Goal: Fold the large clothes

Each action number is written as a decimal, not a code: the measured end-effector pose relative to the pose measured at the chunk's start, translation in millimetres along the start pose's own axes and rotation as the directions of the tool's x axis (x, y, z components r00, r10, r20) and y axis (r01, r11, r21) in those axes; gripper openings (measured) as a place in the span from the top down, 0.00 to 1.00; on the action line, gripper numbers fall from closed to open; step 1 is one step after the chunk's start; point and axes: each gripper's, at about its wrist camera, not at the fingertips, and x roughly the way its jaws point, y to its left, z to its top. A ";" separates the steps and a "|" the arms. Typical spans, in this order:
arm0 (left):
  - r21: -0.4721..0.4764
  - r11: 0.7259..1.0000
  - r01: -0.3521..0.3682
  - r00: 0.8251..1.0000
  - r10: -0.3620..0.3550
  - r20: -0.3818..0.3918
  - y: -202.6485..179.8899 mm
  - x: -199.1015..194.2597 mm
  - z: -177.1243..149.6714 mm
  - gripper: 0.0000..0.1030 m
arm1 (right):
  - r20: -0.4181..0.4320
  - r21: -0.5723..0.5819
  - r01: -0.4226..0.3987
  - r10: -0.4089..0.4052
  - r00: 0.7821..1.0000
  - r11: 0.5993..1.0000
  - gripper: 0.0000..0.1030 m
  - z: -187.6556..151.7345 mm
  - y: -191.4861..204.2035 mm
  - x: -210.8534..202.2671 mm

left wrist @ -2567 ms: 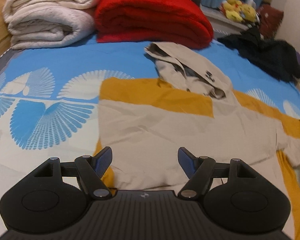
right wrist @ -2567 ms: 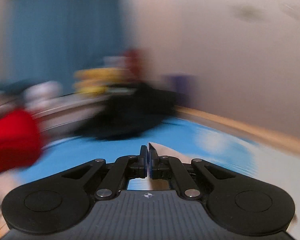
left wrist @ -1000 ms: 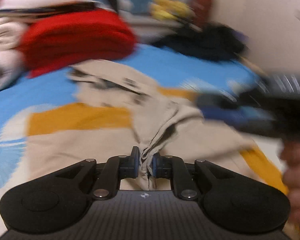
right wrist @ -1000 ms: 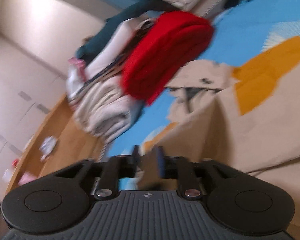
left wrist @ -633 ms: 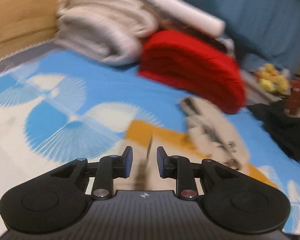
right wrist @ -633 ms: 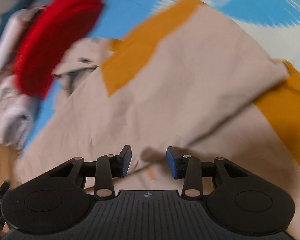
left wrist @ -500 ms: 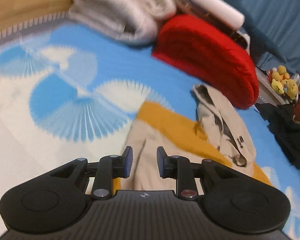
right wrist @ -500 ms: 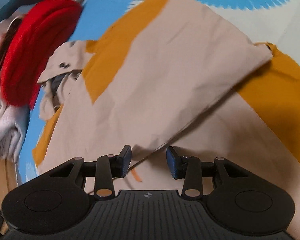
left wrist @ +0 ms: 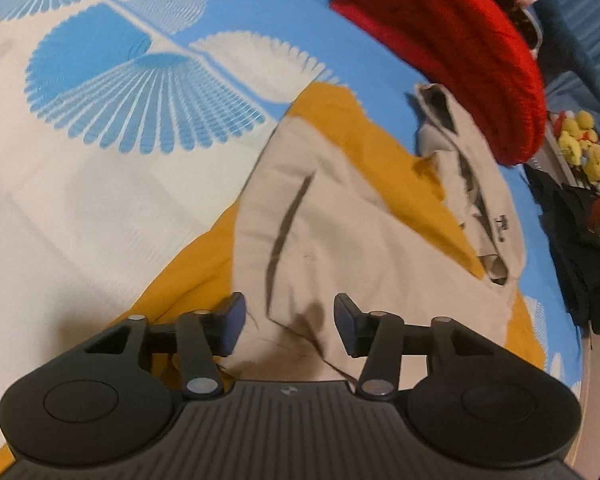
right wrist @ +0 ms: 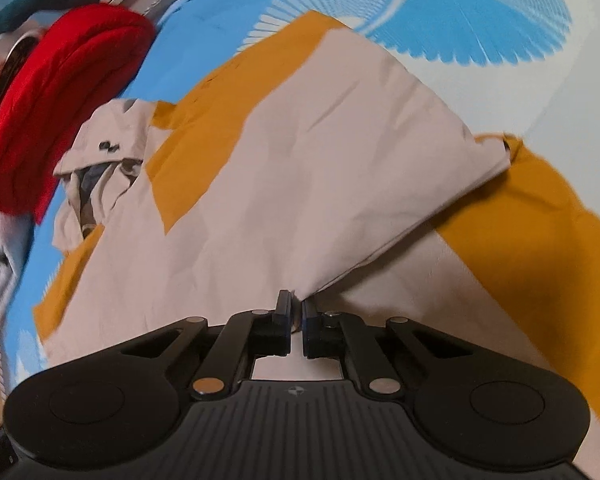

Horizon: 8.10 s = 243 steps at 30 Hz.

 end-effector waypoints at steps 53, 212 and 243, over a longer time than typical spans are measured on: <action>0.293 0.939 -0.178 0.983 0.156 0.095 -46.3 5.2 -17.9 0.69 | 0.079 -0.272 0.209 -0.195 0.978 0.939 0.64 22.6 -0.9 4.7; 0.080 0.965 0.249 0.965 -0.240 -0.107 -96.6 37.3 -2.6 0.50 | -0.059 -0.136 -0.323 0.317 0.946 0.937 0.94 3.5 72.3 5.1; 0.437 0.872 0.220 0.938 -0.312 0.150 -150.2 -9.7 -0.1 0.66 | 0.232 -0.107 -0.302 0.319 0.919 0.947 0.71 -2.0 49.0 -36.1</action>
